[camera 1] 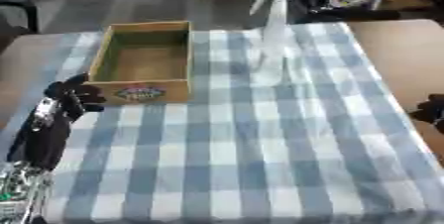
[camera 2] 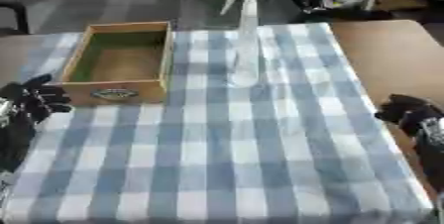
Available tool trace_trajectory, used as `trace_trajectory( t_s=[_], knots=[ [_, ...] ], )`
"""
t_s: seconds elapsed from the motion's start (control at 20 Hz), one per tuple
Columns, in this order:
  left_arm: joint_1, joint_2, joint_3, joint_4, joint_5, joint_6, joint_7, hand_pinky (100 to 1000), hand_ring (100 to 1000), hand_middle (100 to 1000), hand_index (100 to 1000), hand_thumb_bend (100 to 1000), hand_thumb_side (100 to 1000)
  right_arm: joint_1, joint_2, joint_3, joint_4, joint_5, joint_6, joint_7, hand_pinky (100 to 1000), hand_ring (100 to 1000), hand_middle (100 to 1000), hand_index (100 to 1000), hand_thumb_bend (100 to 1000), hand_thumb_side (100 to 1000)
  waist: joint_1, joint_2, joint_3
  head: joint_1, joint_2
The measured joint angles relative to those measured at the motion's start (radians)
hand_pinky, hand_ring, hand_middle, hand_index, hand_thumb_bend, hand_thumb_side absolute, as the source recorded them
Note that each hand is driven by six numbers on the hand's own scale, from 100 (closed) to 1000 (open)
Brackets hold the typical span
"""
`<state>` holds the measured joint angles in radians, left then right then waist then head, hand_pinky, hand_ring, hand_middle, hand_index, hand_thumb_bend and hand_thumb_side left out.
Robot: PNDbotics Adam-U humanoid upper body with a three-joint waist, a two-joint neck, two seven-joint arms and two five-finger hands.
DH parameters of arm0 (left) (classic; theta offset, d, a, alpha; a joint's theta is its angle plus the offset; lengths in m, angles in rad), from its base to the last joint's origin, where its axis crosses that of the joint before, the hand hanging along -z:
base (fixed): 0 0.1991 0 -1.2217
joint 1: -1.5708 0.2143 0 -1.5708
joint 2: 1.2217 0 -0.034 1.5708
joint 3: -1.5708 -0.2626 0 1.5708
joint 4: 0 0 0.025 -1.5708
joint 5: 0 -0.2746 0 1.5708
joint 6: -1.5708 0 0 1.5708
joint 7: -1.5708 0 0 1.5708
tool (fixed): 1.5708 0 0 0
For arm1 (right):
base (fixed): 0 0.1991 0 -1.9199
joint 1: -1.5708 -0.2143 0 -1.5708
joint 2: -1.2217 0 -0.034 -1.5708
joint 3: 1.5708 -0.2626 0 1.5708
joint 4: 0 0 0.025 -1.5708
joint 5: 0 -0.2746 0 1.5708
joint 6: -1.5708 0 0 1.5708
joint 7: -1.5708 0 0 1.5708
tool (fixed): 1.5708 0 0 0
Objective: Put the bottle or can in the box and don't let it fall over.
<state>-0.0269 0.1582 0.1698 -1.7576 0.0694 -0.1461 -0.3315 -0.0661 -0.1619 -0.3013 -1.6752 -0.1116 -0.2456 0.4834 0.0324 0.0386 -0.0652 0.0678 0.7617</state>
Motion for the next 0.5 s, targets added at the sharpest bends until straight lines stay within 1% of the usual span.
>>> trace_trajectory(
  t_s=[0.5],
  knots=[
    [0.0,0.0,0.0,0.0,0.0,0.0,0.0,698,696,668,888,179,1000,0.0,0.0,0.0,0.0,0.0,0.0,0.0,804,686,655,782,100,817,0.0,0.0,0.004,0.0,0.0]
  ],
)
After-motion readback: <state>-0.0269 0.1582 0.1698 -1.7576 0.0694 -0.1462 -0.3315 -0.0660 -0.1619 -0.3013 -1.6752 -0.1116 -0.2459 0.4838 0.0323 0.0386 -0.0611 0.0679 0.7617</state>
